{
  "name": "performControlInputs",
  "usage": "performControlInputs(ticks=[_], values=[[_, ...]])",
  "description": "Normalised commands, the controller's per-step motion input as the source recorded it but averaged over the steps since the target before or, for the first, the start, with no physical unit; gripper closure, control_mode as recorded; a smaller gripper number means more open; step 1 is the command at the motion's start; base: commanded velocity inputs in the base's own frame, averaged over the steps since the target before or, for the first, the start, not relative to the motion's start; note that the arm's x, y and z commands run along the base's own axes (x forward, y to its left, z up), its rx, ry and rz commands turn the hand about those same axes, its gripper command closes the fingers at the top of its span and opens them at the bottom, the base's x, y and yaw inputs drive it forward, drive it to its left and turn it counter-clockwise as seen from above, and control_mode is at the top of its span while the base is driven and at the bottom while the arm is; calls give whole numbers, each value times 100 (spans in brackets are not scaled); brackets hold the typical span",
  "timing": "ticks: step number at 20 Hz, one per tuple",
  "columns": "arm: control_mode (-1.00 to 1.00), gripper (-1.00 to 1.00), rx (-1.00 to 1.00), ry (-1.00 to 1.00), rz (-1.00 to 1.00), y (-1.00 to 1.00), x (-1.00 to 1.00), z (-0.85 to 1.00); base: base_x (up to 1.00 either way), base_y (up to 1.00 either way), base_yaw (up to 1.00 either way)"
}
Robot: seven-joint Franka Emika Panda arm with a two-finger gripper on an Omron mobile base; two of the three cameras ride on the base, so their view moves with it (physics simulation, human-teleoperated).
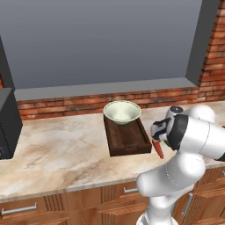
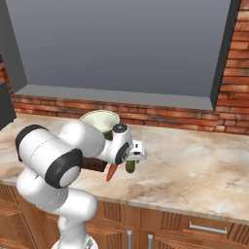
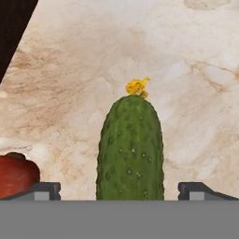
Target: Place the two vegetables and bowl onto the tray for setting up a vegetable dip station.
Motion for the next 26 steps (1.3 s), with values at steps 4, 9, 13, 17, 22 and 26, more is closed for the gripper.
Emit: performControlInputs(ticks=[4, 9, 13, 17, 22, 26], values=[[-100, -100, 0, 0, 0, -1, 9, -16, 0, 0, 0], [-100, -100, 0, 0, 0, -2, 7, -15, 0, 0, 0], [-100, 100, 0, 0, 0, 0, 1, 0, 0, 0, 0], [-100, 100, 0, 0, 2, -6, 3, 0, 0, 0, 0], [-100, 100, 1, 0, 9, -21, 6, 19, 0, 0, 0], [-100, 100, 1, 0, 12, -6, 1, 44, 0, 0, 0]])
